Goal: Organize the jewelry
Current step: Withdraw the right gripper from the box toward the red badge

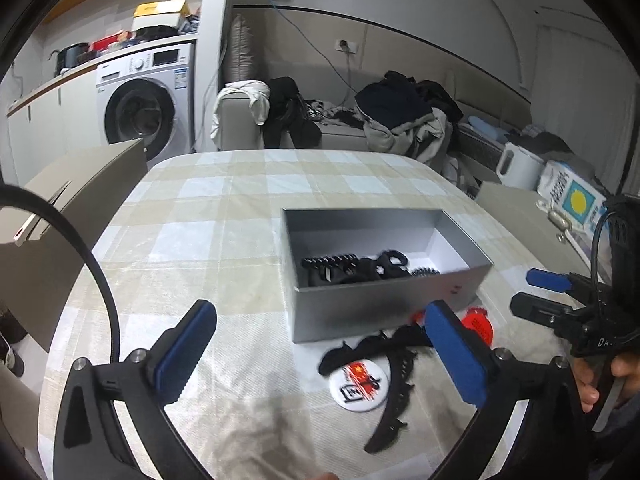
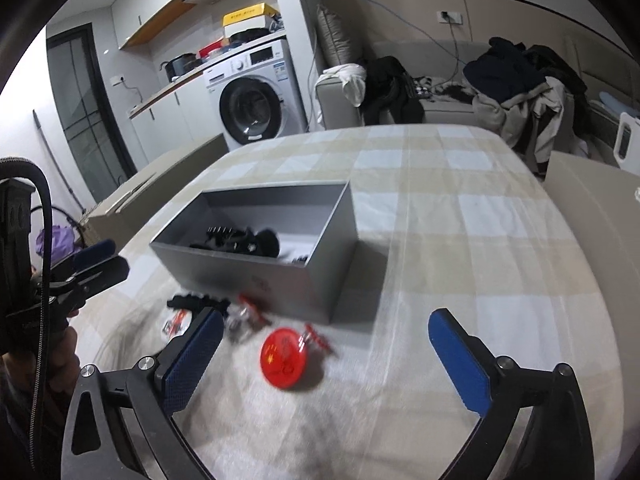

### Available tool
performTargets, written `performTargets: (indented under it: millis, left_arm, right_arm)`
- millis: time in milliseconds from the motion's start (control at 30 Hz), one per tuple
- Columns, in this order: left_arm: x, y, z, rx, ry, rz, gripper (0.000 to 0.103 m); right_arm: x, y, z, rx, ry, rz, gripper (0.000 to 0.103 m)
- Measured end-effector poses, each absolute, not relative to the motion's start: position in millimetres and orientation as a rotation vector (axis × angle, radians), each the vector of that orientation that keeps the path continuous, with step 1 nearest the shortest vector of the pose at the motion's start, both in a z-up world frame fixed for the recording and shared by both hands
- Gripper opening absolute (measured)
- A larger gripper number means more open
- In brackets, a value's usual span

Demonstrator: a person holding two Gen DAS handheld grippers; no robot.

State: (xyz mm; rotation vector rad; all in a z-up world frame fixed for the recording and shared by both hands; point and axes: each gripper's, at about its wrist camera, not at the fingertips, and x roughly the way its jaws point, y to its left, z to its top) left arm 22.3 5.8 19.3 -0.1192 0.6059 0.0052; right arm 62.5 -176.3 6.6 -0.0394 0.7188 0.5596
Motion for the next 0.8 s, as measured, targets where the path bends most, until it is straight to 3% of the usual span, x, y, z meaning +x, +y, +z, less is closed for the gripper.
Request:
performTargets:
  millis: [333,433,800]
  left_arm:
    - [1,0,7,-0.14,0.577,-0.026,0.101]
    - [-1,2,5,-0.163,0.579,-0.031,0.101]
    - [3,-2,-1,-0.151,0.62,-0.045,0.101]
  right_arm:
    - [51,-171,-7,-0.024,0.759,0.636,0.101]
    - [50,-165,-11,-0.021,0.788,0.689,0.087]
    - [44,-153,-20,-0.06,0.835,0.737,0.063]
